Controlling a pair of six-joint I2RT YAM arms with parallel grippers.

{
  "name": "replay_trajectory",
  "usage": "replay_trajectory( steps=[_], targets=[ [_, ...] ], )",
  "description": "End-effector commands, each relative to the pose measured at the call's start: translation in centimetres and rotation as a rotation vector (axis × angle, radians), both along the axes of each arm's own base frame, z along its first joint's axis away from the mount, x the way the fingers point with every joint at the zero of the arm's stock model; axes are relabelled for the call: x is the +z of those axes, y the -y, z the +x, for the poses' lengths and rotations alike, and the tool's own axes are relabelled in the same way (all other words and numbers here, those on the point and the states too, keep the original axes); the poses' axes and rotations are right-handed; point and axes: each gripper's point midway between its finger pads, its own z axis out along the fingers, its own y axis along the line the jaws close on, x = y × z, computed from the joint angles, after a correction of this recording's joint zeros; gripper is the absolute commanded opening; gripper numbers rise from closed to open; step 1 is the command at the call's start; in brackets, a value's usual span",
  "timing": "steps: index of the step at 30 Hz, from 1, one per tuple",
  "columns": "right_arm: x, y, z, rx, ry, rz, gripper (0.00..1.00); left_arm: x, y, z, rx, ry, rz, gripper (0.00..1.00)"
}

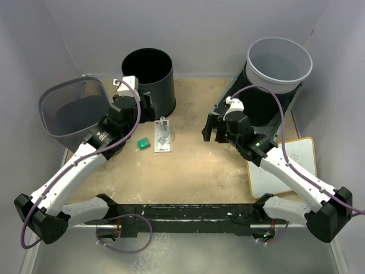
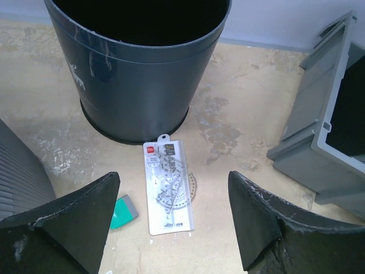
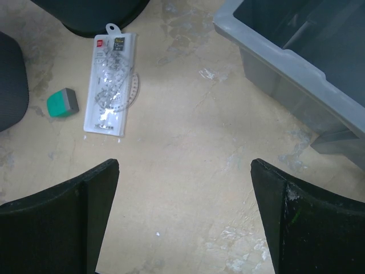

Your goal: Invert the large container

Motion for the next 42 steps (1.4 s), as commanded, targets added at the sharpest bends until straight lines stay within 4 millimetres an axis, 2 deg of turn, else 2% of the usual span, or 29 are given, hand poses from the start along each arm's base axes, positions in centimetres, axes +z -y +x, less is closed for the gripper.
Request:
replay_trajectory(
  steps=[1,3,7,11,13,17,19,20,24,26,30,32,34,39,42],
  targets=[
    [2.0,0.0,0.7,-0.030,0.071,0.050,1.00,2.1,1.0,0.0,-0.053,0.058,-0.031,0.74],
    [2.0,-0.1,0.6,-0.022,0.069,0.051,1.00,3.2,0.9,0.0,-0.038,0.072,-0.061,0.74],
    [2.1,0.0,0.4,-0.016,0.071,0.048,1.00,6.8,0.9,-0.1,-0.027,0.101,-0.106,0.75],
    [2.5,0.1,0.3,-0.017,0.088,0.060,1.00,9.9,0.5,-0.3,-0.041,0.124,-0.058,0.75],
    [3.0,0.1,0.2,-0.015,0.101,0.070,1.00,11.5,-1.0,-0.3,0.021,0.135,-0.020,0.75],
    [3.6,-0.1,0.2,-0.004,0.125,0.092,1.00,14.0,-5.9,-0.3,0.274,0.143,0.071,0.74],
    [3.8,-0.5,0.2,0.015,0.138,0.110,1.00,13.7,-7.7,0.4,0.398,0.112,0.157,0.74],
    [3.8,-0.8,0.3,0.026,0.145,0.118,1.00,14.2,-8.5,0.7,0.450,0.105,0.177,0.74],
    [3.8,-1.6,0.7,0.046,0.133,0.119,1.00,11.4,-12.6,3.1,0.559,-0.064,0.227,0.77],
    [3.9,-1.4,0.9,0.034,0.133,0.107,1.00,9.7,-14.6,3.6,0.606,-0.110,0.240,0.78],
    [3.7,-1.5,0.4,0.054,0.129,0.112,1.00,5.6,-16.6,4.9,0.627,-0.205,0.221,0.78],
    [3.9,-1.3,0.3,0.059,0.136,0.111,1.00,3.5,-17.2,5.3,0.636,-0.247,0.217,0.78],
    [4.0,-1.2,0.2,0.055,0.139,0.109,1.00,2.2,-17.7,5.6,0.637,-0.261,0.194,0.76],
    [3.9,-1.2,0.1,0.059,0.134,0.109,1.00,0.6,-17.2,6.5,0.604,-0.282,0.159,0.56],
    [3.9,-1.3,0.1,0.058,0.131,0.111,1.00,-0.2,-16.7,6.7,0.580,-0.300,0.152,0.50]
  ],
)
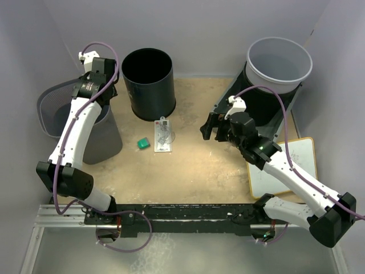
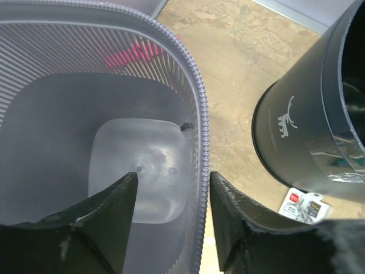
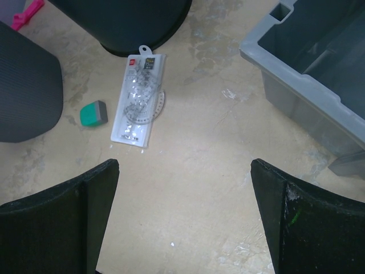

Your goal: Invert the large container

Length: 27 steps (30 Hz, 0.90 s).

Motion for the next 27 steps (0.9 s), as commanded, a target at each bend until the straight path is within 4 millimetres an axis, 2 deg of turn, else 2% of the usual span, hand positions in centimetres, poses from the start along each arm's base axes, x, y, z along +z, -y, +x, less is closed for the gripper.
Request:
replay_trajectory(
  steps=[1,6,10,16,17,18,22,27],
  targets=[
    [1.6,-0.3,0.1,0.015,0.045,0.028,1.00,0.2,0.8,0.8,-0.029,0.050,-0.056,0.47],
    [1.6,-0.3,0.2,0.014,0.047,0.026,1.00,0.1,1.4,0.8,-0.071,0.047,-0.074,0.20],
    [1.3,-0.5,0.2,0.020,0.037,0.021,1.00,-0.7,1.4,0.6,-0.070,0.029,-0.069,0.12],
    [1.1,-0.5,0.1,0.021,0.027,0.020,1.00,-1.5,1.4,0.3,-0.075,0.010,-0.070,0.17],
    [1.0,-0.5,0.1,0.020,0.026,0.019,1.00,-1.4,1.3,0.3,-0.074,0.015,-0.069,0.10],
    [1.1,-0.4,0.1,0.019,0.028,0.019,1.00,-1.1,1.3,0.3,-0.076,0.025,-0.067,0.00],
    [1.1,-0.1,0.0,0.007,0.030,0.014,1.00,1.2,1.2,-0.3,-0.094,0.063,-0.054,0.00],
    [1.1,0.3,0.1,-0.012,0.037,0.008,1.00,6.5,1.7,-1.4,-0.197,0.156,-0.040,0.00]
  ],
)
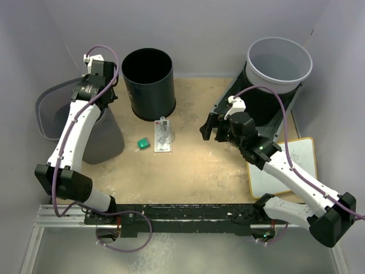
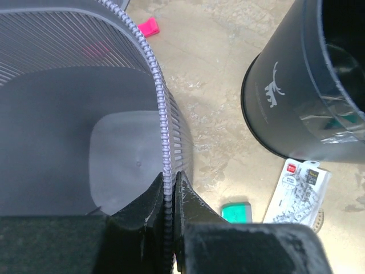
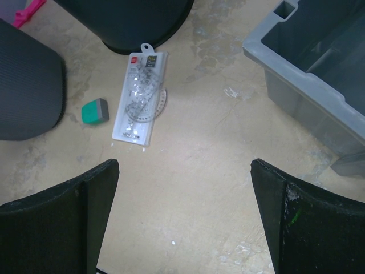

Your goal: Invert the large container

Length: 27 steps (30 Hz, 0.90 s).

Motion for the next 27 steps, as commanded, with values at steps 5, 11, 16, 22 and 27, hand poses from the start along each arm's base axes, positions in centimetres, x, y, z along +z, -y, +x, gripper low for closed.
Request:
replay_trajectory(
  steps=[5,11,16,22,27],
  targets=[
    [1.3,2.2,0.6,-0.120,0.040,-0.024,0.99,13.5,3.5,-2.6,-0.287,0.353,-0.107,0.00],
    [1.7,4.1,0.4,-0.192,0.061,-0.055,0.99,16.5,7.4,-4.8,-0.519,0.391,-0.202,0.00],
    [2.2,6.6,0.1,-0.302,0.066,-0.096,0.99,17.2,10.3,-7.3,-0.674,0.395,-0.306,0.00],
    [4.6,10.9,-0.5,-0.462,0.168,-0.145,0.99,15.1,13.2,-11.1,-0.813,0.343,-0.466,0.00],
    [6.4,12.8,-0.8,-0.530,0.225,-0.176,0.99,14.7,16.9,-13.8,-0.968,0.355,-0.704,0.00]
  ],
)
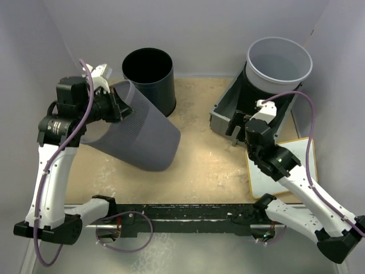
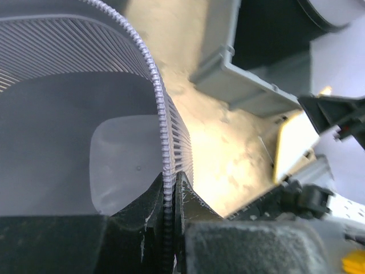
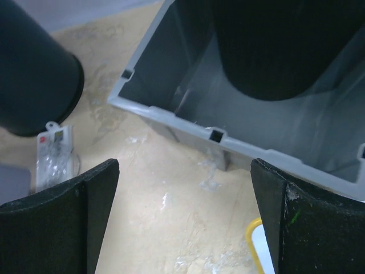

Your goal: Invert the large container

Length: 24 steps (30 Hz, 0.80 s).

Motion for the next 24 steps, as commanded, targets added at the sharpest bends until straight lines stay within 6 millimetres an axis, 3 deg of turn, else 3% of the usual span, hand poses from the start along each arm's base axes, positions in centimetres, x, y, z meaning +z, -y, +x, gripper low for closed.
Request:
replay_trajectory(
  steps=[1,5,10,18,24],
  targets=[
    [3.5,2.9,0.0,-0.127,0.097,-0.046,1.00,5.2,4.3,-2.3,-0.214,0.156,-0.281,0.00],
    [4.7,3.8,-0.2,-0.150,0.125,-0.068,1.00,6.3,6.1,-3.3,-0.290,0.165,-0.484,0.00],
    [5.5,4.1,-0.5,-0.151,0.127,-0.077,1.00,5.6,7.5,-3.9,-0.324,0.119,-0.592,0.00],
    [5.2,2.7,-1.5,-0.065,0.037,-0.037,1.00,1.7,11.5,-4.6,-0.352,0.010,-0.651,0.00],
    [3.2,0.6,-2.2,0.039,-0.070,-0.010,1.00,-2.0,11.9,-3.7,-0.296,-0.040,-0.692,0.00]
  ],
)
